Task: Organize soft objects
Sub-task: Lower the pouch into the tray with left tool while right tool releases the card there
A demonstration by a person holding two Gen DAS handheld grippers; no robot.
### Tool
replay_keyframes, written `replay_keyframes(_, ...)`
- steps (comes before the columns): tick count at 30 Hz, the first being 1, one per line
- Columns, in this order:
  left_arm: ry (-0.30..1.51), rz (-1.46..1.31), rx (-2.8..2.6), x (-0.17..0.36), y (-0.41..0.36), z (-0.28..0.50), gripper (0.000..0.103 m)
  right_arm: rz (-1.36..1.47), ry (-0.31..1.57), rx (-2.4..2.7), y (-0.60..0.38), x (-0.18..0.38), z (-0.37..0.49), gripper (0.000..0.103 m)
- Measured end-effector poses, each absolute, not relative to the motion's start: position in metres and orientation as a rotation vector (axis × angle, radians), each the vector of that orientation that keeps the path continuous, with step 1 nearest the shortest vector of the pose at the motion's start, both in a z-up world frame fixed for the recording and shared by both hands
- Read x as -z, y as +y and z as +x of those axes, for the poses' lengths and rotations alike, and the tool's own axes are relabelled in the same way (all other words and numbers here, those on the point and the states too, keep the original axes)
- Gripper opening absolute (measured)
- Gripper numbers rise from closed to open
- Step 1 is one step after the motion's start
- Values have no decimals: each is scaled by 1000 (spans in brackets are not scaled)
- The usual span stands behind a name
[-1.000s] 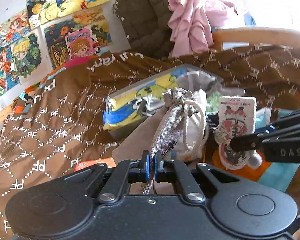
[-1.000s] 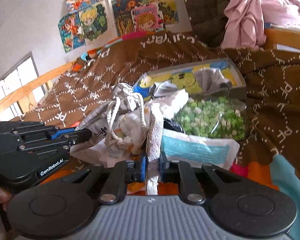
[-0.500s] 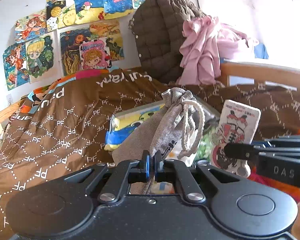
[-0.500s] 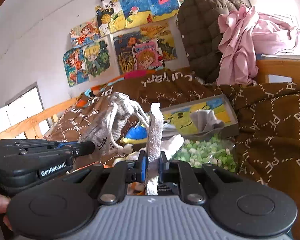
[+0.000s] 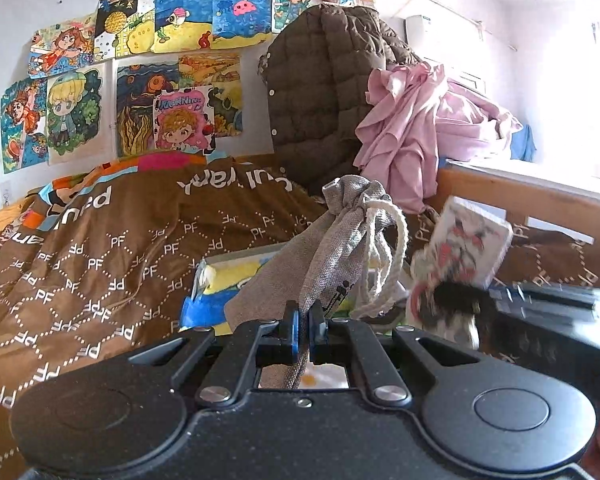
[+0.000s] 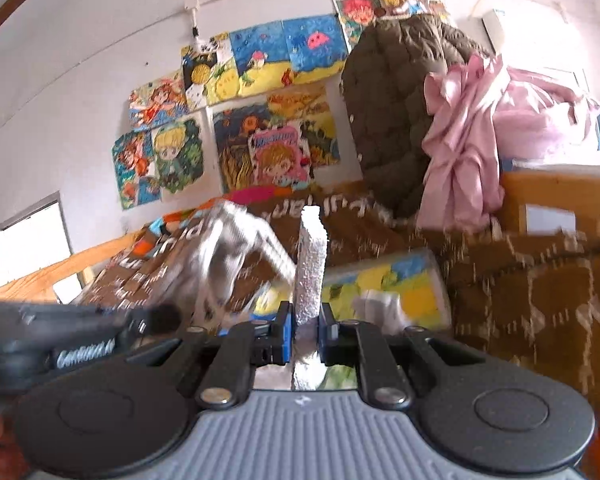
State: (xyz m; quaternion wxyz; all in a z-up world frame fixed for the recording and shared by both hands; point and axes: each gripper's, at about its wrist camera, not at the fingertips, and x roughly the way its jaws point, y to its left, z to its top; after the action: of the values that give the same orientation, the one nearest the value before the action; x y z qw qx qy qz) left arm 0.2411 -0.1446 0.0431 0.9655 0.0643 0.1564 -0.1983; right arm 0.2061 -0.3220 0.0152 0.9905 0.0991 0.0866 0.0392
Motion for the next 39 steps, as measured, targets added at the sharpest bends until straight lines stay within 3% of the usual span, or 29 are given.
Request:
replay_keyframes(22, 474, 4, 434, 4, -209, 419, 4, 337, 232, -120, -402, 29, 356, 14)
replay_keyframes(39, 570, 11, 446, 37, -232, 440, 4, 437, 347, -78, -420, 60, 381, 14)
